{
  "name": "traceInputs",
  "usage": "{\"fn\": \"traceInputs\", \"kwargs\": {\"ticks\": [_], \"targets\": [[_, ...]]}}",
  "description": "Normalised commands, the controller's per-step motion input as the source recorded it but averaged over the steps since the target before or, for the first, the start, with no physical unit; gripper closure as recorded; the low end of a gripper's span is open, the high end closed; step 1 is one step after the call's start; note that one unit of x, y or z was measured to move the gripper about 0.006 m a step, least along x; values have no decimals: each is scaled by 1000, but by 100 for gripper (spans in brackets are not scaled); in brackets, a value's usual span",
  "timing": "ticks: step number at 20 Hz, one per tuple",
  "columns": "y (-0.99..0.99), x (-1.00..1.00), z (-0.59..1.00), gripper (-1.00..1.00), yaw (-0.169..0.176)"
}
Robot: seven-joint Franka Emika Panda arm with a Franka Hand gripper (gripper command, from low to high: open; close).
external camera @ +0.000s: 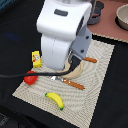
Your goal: Interact with the objects in diverse but meaningful ways.
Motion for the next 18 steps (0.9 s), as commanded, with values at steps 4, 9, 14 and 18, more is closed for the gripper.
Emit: {"fn": "traceInputs", "kwargs": {"ticks": [4,9,14,18], "targets": [[483,-937,-342,-100,0],[216,-885,-445,-100,0],[-277,-651,-406,-100,-10],[-504,-569,-389,-100,-18]]}}
